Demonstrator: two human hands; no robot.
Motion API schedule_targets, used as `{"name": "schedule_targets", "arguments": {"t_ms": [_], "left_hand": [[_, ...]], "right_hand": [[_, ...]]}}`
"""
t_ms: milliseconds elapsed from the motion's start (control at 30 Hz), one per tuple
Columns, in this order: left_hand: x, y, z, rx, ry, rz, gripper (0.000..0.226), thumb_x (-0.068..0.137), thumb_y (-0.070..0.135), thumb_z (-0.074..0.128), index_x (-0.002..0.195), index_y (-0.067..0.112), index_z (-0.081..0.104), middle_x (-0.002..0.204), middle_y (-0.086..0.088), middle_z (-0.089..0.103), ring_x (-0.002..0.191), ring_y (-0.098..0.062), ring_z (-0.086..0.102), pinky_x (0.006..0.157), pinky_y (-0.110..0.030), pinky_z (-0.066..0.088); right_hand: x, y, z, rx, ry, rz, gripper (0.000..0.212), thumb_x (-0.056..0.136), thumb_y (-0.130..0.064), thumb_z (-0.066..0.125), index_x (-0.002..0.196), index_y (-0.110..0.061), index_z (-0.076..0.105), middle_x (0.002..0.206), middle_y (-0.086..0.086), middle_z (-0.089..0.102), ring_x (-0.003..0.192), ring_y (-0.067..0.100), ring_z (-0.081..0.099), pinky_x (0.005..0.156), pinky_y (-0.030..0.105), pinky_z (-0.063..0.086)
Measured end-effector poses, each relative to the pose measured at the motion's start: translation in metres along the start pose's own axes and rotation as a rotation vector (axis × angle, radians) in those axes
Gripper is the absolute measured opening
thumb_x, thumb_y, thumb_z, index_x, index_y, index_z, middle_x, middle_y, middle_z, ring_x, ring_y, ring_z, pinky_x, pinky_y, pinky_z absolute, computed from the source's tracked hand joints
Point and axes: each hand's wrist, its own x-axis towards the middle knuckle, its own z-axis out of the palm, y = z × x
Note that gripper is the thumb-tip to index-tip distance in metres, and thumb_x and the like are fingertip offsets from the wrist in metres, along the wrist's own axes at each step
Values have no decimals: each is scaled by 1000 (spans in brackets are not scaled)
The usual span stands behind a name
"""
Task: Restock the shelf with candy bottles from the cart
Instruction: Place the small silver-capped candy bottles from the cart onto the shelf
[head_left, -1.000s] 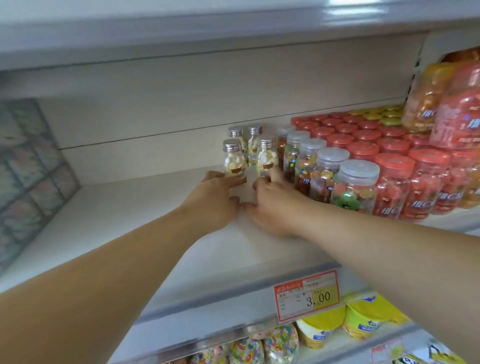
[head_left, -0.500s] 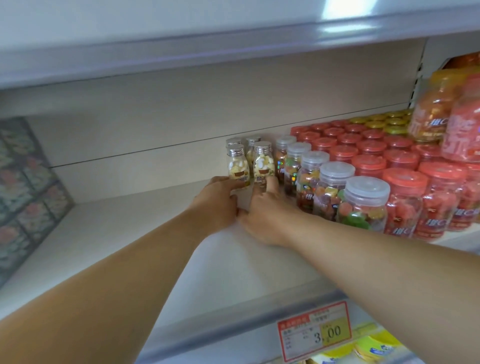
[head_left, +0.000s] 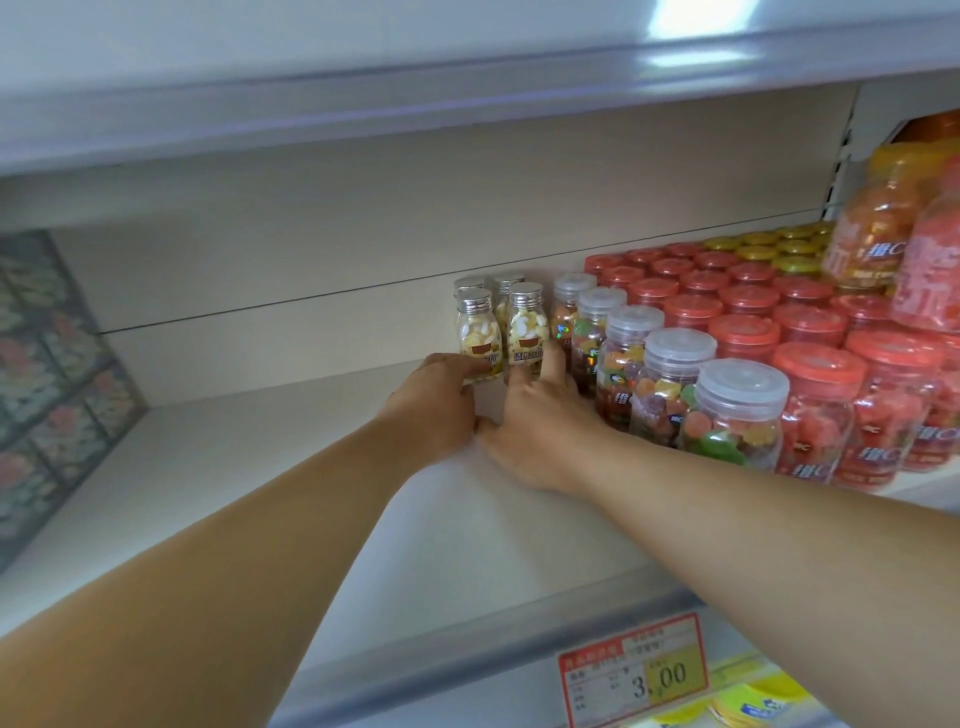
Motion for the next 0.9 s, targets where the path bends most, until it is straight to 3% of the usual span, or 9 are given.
{"name": "schedule_targets", "arguments": {"t_ms": [100, 300, 467, 633, 700, 800, 833, 900], "left_hand": [[-1, 0, -1, -12, -3, -2, 49, 97, 10, 40, 135, 36, 56, 148, 4, 45, 126, -20, 51, 106, -34, 42], [-1, -1, -1, -20, -13, 2, 52, 96, 7, 39, 138, 34, 54, 150, 4, 42, 132, -19, 46, 110, -34, 37], [0, -1, -1, -13, -18, 3, 51, 96, 7, 39, 137, 34, 54, 150, 4, 43, 133, -18, 45, 108, -29, 37], [-5, 2, -4, 1, -24, 6, 53, 96, 7, 39, 140, 33, 52, 151, 4, 42, 133, -18, 44, 110, -36, 37], [-8, 4, -8, 13, -11, -6, 52, 97, 6, 38, 141, 32, 51, 151, 2, 41, 129, -20, 48, 99, -29, 42], [-25, 9, -20, -16, 5, -38, 49, 101, 7, 36, 141, 31, 51, 149, -1, 43, 95, -20, 58, 61, -22, 42], [-35, 11, -26, -48, 14, -60, 47, 102, 8, 35, 140, 30, 52, 147, -2, 44, 87, -19, 57, 55, -21, 40], [-64, 15, -41, -114, 51, -78, 44, 102, 10, 36, 137, 29, 54, 143, -3, 49, 90, -19, 56, 59, -22, 42]], "right_hand": [[2, 0, -1, 14, 9, 1, 73, 96, -46, 51, 151, -6, 23, 161, 14, -17, 149, 37, 10, 113, 46, 27], [7, 0, 1, 5, 13, 3, 73, 95, -46, 51, 150, -7, 24, 162, 14, -17, 149, 36, 10, 113, 48, 28], [7, 1, 2, 4, 10, -3, 73, 96, -48, 49, 151, -7, 24, 162, 13, -18, 150, 36, 8, 113, 48, 27], [7, 0, 2, -27, -16, 2, 77, 97, -50, 47, 154, -7, 17, 163, 14, -18, 151, 35, 5, 115, 48, 25], [4, 0, -1, -44, -27, -2, 78, 98, -51, 47, 154, -6, 16, 163, 17, -8, 150, 35, 9, 115, 46, 25], [-9, -4, -8, -70, -44, -65, 68, 100, -46, 46, 152, -6, 26, 156, 17, 25, 143, 33, 27, 113, 40, 31], [-17, -6, -11, -59, -30, -91, 63, 100, -44, 48, 149, -7, 34, 152, 15, 35, 140, 31, 35, 111, 38, 35], [-37, -11, -19, 7, 19, -138, 50, 98, -41, 53, 139, -13, 50, 141, 8, 52, 129, 26, 49, 106, 37, 42]]}}
